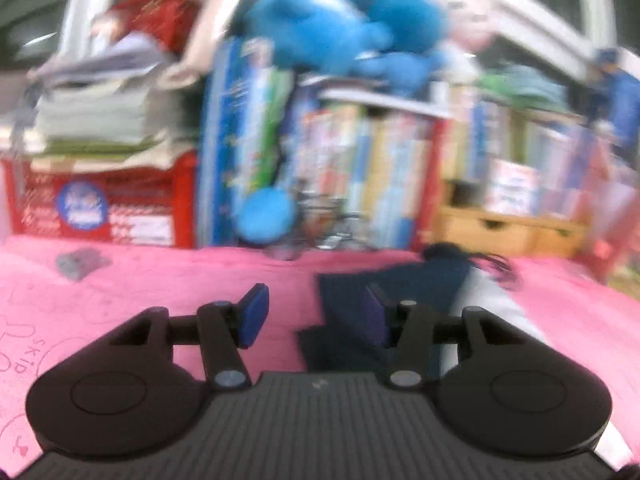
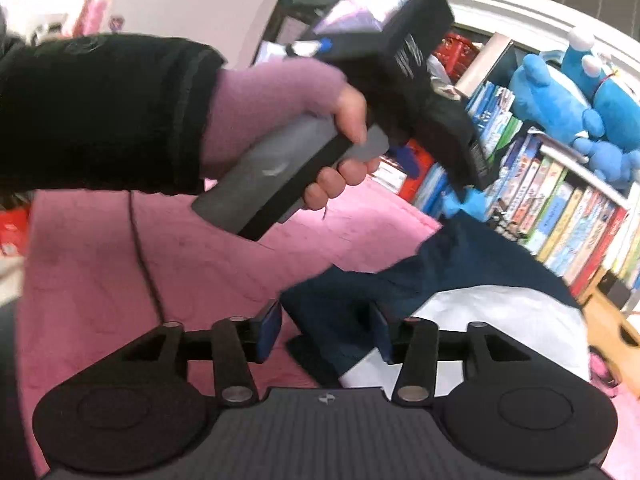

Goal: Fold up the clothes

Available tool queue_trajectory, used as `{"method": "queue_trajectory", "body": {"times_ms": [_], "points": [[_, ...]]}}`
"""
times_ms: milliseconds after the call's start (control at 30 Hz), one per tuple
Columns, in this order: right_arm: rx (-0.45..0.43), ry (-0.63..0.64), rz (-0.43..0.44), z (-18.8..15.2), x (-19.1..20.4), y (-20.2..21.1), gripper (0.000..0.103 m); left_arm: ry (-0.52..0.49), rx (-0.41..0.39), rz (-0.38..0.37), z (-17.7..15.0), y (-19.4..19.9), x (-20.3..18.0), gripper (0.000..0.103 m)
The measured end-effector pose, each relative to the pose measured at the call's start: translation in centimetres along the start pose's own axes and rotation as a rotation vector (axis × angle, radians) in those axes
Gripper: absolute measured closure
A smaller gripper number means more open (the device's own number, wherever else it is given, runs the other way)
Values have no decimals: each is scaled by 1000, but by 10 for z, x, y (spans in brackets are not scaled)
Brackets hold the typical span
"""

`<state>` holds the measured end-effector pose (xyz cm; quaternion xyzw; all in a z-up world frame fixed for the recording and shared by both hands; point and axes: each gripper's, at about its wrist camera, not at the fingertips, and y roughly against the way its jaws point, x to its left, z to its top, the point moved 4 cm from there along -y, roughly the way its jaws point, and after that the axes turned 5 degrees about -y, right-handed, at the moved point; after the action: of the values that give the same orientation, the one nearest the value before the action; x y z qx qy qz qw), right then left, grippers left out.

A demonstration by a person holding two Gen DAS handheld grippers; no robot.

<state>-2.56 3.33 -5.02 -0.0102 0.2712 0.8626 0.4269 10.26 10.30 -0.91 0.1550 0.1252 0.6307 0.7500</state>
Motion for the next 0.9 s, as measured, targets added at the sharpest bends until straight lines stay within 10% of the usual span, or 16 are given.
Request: {"method": "queue_trajectory", "body": {"times_ms": [167,533,633,667,900], "points": [[4,-80,-94,-18,-21,32,42,-133,62,-32,-33,14,-37,53],[167,-278,-470,-89,-95,86,31,-94,135,-8,-56,13,-40,51],[179,-381,-455,-92,-110,74,57,-91,140,-1,-58,13,-42,49],[180,-440,-447,-90,-116,71,81,-90,141,-1,-58,13,-42,46],[196,-652,-453,-95,-132,69,83,-96,153,-18,-66,13,-45,46]]}}
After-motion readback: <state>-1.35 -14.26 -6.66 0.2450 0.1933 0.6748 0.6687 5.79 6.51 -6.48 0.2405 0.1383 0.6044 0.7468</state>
